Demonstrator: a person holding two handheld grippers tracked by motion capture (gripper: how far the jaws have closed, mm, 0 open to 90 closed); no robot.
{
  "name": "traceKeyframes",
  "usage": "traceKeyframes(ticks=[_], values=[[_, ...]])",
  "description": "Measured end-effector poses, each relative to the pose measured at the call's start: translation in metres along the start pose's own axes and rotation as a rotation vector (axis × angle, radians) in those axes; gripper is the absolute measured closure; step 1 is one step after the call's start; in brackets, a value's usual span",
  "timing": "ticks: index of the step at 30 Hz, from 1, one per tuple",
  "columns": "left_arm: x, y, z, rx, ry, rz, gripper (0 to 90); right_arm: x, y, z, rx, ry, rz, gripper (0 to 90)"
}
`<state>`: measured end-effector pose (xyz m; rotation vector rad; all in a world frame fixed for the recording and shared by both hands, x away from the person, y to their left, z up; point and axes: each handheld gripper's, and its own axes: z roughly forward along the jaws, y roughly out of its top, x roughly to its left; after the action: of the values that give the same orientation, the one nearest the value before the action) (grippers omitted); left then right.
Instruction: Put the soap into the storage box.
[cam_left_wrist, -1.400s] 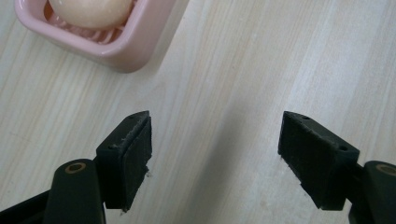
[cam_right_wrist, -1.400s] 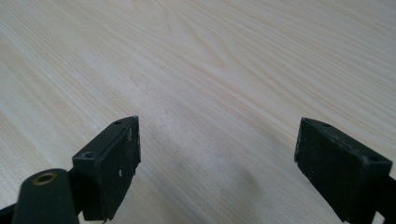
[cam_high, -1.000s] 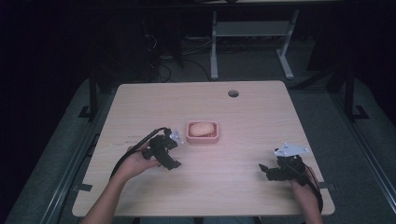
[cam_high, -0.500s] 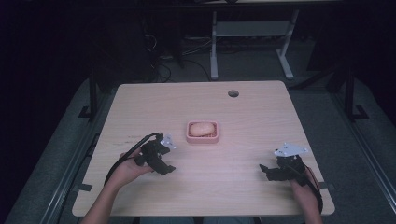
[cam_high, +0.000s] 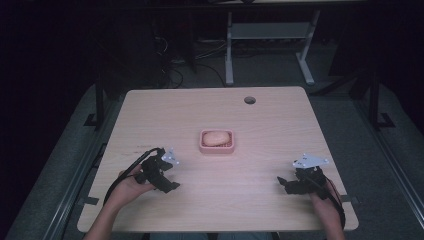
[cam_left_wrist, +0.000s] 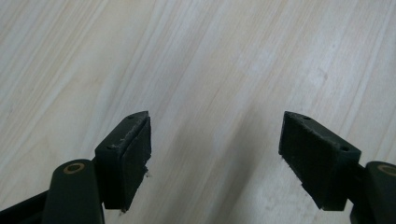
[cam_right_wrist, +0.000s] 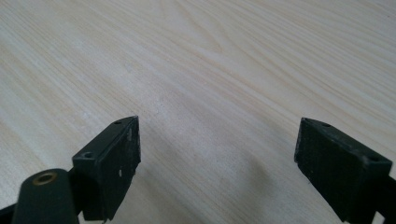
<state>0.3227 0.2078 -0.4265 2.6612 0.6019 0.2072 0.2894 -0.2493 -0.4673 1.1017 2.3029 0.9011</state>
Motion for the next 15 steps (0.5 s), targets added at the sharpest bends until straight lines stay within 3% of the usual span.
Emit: traceKeyframes(ticks=[15], values=[[-0.005,-0.024,-0.004,-0.014,0.021,-0.030,25.1,0.000,-0.001,-0.001,0.006,0.004,-0.009,13.8]])
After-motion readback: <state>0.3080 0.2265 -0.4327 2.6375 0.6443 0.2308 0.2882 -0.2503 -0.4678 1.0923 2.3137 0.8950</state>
